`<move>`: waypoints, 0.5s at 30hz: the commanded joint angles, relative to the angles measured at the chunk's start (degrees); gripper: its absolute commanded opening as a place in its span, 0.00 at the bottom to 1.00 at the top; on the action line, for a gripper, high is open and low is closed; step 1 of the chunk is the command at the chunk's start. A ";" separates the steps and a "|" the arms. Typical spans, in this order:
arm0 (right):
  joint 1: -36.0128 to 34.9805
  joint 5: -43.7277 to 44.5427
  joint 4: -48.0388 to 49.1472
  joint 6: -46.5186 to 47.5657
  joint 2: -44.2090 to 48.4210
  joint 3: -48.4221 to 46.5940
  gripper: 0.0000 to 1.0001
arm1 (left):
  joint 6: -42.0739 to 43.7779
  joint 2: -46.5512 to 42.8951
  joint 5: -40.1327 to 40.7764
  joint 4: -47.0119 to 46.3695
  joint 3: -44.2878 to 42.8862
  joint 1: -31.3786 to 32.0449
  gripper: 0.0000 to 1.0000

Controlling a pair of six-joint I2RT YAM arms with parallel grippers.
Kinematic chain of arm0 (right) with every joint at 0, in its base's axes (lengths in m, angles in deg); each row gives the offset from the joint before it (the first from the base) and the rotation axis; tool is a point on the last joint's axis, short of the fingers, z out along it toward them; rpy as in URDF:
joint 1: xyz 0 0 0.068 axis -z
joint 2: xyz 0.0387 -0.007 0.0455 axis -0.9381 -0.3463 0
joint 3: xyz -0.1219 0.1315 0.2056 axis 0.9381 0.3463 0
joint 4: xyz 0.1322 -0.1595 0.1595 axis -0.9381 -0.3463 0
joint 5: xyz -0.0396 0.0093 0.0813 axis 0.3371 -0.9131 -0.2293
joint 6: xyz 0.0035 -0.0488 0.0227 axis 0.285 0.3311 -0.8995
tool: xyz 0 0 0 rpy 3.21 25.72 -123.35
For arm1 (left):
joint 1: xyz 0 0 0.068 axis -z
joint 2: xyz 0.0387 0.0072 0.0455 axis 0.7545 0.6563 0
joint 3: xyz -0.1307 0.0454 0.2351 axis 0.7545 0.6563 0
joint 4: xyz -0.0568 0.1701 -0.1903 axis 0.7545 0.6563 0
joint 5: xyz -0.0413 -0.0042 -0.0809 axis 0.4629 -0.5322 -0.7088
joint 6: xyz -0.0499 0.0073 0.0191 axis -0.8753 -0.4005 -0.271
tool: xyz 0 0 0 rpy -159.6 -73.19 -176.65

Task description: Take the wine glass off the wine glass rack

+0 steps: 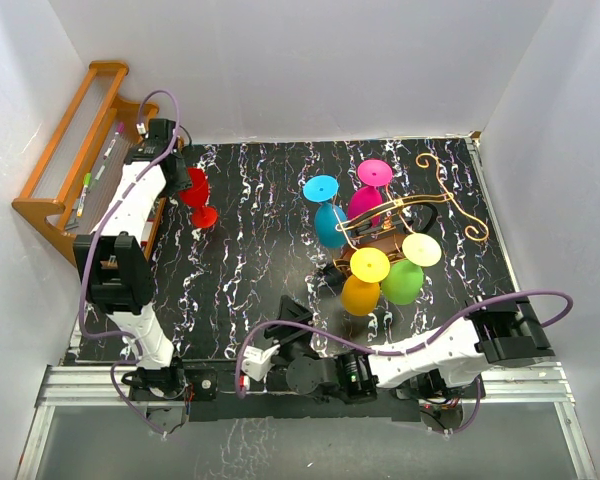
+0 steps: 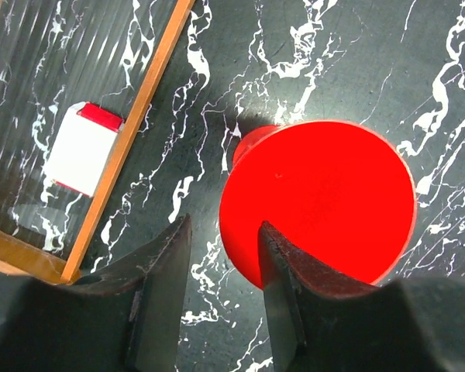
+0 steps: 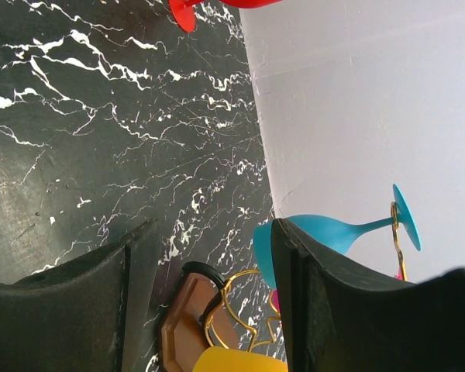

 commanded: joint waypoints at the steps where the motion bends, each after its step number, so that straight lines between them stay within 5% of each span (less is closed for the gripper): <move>1: -1.56 1.08 0.03 -3.30 2.49 -3.60 0.60 | 0.23 -7.08 0.81 2.48 -2.18 -0.46 0.42; 10: -1.12 -0.86 -7.50 -8.37 0.37 -14.45 0.61 | -2.24 -23.82 -7.17 -3.84 7.44 -0.45 0.51; 15: 6.22 -2.14 -8.54 -7.07 -0.87 -27.77 0.61 | -5.21 -36.51 -10.41 -6.28 14.87 -0.39 0.54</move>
